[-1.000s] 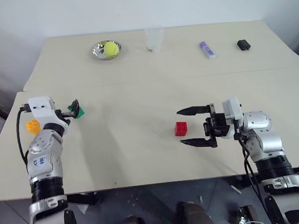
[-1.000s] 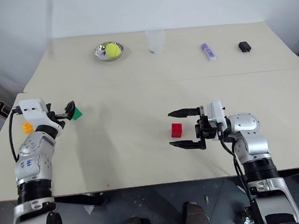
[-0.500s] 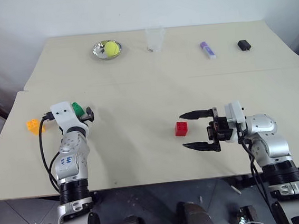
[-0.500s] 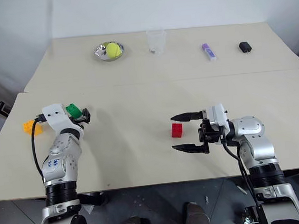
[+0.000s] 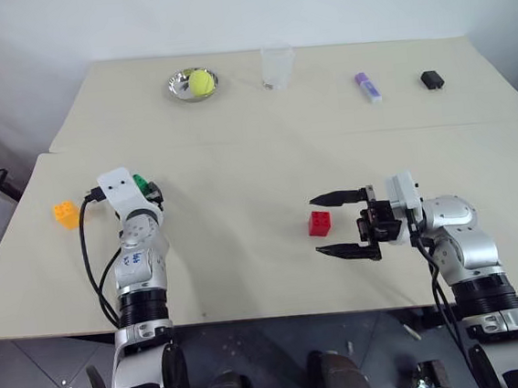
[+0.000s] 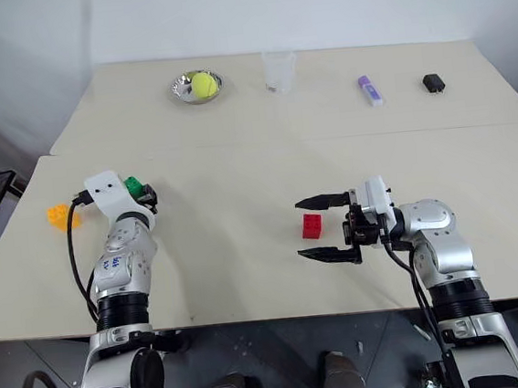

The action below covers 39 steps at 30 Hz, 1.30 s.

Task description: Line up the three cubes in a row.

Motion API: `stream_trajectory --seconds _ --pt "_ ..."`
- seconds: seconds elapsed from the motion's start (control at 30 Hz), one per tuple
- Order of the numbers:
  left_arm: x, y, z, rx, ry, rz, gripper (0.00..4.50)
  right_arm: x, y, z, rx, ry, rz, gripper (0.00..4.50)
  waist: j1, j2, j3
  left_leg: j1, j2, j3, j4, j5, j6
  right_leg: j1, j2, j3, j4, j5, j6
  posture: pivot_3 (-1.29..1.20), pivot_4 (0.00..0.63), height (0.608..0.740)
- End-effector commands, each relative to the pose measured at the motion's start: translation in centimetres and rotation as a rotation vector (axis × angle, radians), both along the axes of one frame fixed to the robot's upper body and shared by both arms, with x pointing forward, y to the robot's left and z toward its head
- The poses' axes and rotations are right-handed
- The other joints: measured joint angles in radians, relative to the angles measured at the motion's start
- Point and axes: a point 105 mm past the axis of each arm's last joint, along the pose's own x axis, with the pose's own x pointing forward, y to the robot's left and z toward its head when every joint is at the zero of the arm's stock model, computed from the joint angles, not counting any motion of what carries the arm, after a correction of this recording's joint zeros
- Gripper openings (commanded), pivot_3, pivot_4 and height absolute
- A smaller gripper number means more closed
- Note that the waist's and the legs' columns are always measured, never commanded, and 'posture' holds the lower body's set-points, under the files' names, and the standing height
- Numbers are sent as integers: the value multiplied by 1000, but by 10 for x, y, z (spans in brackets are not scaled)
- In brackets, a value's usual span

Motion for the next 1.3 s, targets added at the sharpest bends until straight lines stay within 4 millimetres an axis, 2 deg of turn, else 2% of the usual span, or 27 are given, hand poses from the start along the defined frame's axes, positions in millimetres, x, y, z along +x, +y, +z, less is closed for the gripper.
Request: stream_trajectory --seconds 0.03,0.1,0.23,0.3,0.4,0.43,0.47,0.5,0.6,0.67,0.8,0.9,1.1,1.27,1.3 --pt "-2 -6 16 27 -55 -38 1997 0 -6 5 -8 -21 -10 4500 1 0 0 0 0 0 0 0 0 0 0 0 0 0 0 0 150 740" --pt "-5 -5 19 52 -57 -66 1512 0 -6 5 -8 -22 -16 4500 0 0 0 0 0 0 0 0 0 0 0 0 0 0 0 0 150 740" --pt "-13 3 28 102 -83 -210 1512 -1 -10 2 -14 -19 -34 4500 -2 0 0 0 0 0 0 0 0 0 0 0 0 0 0 0 150 740" --pt "-17 -2 34 119 -117 -368 1512 -2 -13 2 -16 -20 -47 4500 -4 0 0 0 0 0 0 0 0 0 0 0 0 0 0 0 150 740" --pt "-28 -17 46 222 -168 -661 1512 -3 -18 2 -22 -21 -71 4500 -3 0 0 0 1 1 0 0 0 -1 0 0 1 0 0 0 150 740" --pt "-41 -35 53 278 -197 -921 1512 -5 -24 3 -28 -22 -91 4500 -1 0 0 0 1 1 0 0 0 -1 0 0 1 0 -1 0 150 740" --pt "-53 -45 56 314 -209 -1105 1512 -6 -28 3 -33 -23 -104 4500 1 0 0 0 1 1 0 0 0 -1 0 0 0 0 -1 0 150 740" --pt "-69 -58 53 376 -198 -1332 1512 -10 -34 3 -43 -21 -121 4500 4 0 0 -1 1 1 0 0 -1 -2 0 -1 0 -1 -1 0 150 740" --pt "-98 -74 41 488 -173 -1720 1512 -19 -46 3 -65 -12 -150 4500 11 1 0 -1 1 2 0 -1 -1 -1 0 -2 -2 -1 -1 0 150 740" --pt "-96 -84 32 543 -136 -1829 1512 -25 -53 3 -79 -4 -169 4500 13 1 0 -1 1 3 0 -1 -1 -1 0 -3 -3 -1 -2 0 150 740" --pt "-80 -109 11 619 -88 -1949 1512 -33 -62 1 -103 18 -215 4500 10 1 0 -1 1 3 1 -1 -1 -1 1 -2 -3 -1 -2 0 150 740" --pt "-66 -123 2 604 -81 -1947 1512 -41 -65 -3 -123 33 -236 4500 10 1 0 -1 1 4 1 -1 0 0 1 -2 -5 -1 -2 0 150 740" --pt "-50 -139 -11 577 -25 -1926 1512 -63 -64 -7 -117 76 -277 4500 3 0 0 -2 1 3 -1 -2 1 -1 1 -3 -7 -1 -1 0 150 740" --pt "-44 -144 -15 580 1 -1903 1512 -67 -60 -7 -109 83 -287 4500 2 -1 1 -3 1 3 2 -2 2 0 1 -2 -7 0 -1 0 150 740" --pt "-45 -145 -14 551 3 -1921 1837 -68 -59 -7 -105 88 -286 4500 2 -1 1 -3 1 3 2 -2 2 0 1 -2 -7 0 -1 0 150 740"
